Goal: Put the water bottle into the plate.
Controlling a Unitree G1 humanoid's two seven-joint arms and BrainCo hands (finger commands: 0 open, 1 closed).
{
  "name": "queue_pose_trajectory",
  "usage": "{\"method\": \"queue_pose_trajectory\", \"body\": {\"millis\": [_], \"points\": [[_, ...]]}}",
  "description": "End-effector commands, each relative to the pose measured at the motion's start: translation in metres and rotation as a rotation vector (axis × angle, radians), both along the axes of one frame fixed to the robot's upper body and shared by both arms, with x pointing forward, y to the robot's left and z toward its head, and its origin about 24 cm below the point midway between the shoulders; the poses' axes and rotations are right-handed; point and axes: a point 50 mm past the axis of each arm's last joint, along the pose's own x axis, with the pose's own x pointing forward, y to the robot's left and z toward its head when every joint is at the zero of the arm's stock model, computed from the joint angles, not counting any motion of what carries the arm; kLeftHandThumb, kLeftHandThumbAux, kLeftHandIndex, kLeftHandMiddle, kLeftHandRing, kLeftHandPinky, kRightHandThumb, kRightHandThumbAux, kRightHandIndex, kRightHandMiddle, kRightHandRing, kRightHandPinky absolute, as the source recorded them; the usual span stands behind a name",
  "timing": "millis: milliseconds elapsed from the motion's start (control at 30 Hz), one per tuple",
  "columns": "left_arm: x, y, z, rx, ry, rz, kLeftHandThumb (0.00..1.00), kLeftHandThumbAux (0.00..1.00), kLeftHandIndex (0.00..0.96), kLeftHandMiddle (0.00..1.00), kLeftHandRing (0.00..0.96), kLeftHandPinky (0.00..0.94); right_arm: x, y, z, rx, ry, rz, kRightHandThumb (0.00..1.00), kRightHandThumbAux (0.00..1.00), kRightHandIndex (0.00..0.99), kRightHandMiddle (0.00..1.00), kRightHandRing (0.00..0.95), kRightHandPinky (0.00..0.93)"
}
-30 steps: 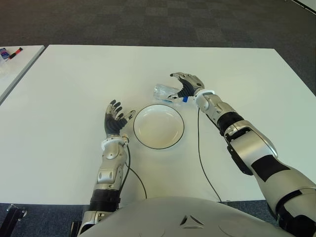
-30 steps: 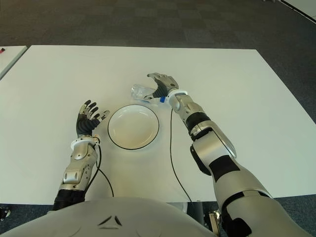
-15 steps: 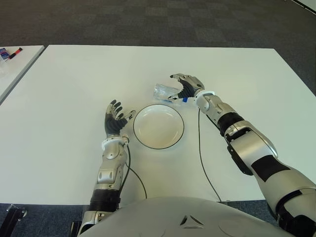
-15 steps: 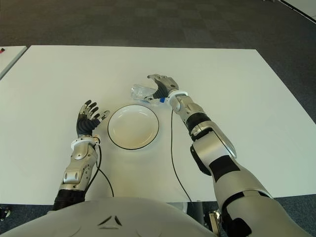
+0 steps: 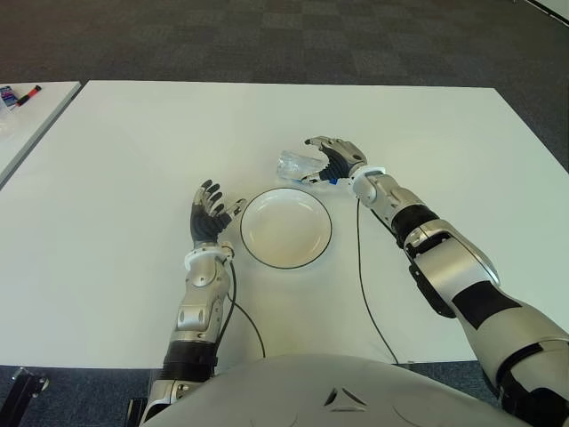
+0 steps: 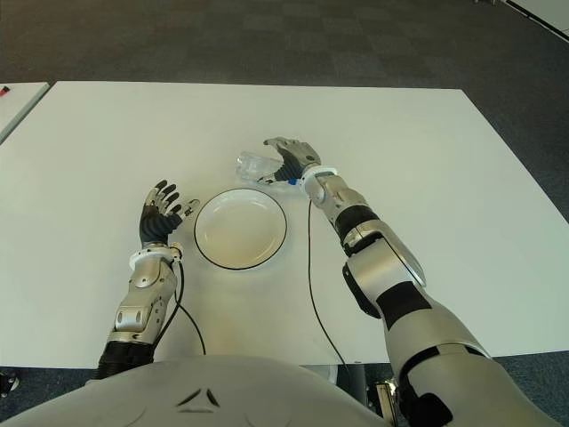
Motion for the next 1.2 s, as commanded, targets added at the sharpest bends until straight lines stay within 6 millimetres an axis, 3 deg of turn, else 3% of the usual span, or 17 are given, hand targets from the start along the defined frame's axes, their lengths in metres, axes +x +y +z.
{"method": "queue_pose_trajectory", "body": {"millis": [33, 333, 700, 1200], "points": [[-0.003, -0.016, -0.003, -0.065, 0.018, 0.004, 0.059, 0.964, 0.141, 0.166, 0.150, 0.168, -0.005, 0.001, -0.008, -0.015, 0.033, 0.020, 0.600, 0.525, 0.108, 0.158, 0.217, 0.361], [-0.003, -0.016, -0.004, -0.058, 0.020, 0.002, 0.052, 0.954, 0.139, 0.167, 0.150, 0.165, -0.008, 0.004, -0.014, -0.023, 0.056, 0.037, 0.657, 0.524, 0.117, 0.183, 0.219, 0.294], [-0.003, -0.017, -0.005, -0.056, 0.023, 0.001, 0.045, 0.941, 0.145, 0.174, 0.151, 0.163, -0.010, 0.010, -0.018, -0.080, 0.059, 0.062, 0.600, 0.543, 0.101, 0.189, 0.201, 0.219], [-0.002, -0.019, -0.005, -0.051, 0.024, 0.003, 0.034, 0.931, 0.141, 0.165, 0.143, 0.158, -0.013, 0.017, -0.025, -0.176, 0.004, 0.091, 0.531, 0.525, 0.094, 0.163, 0.196, 0.265]]}}
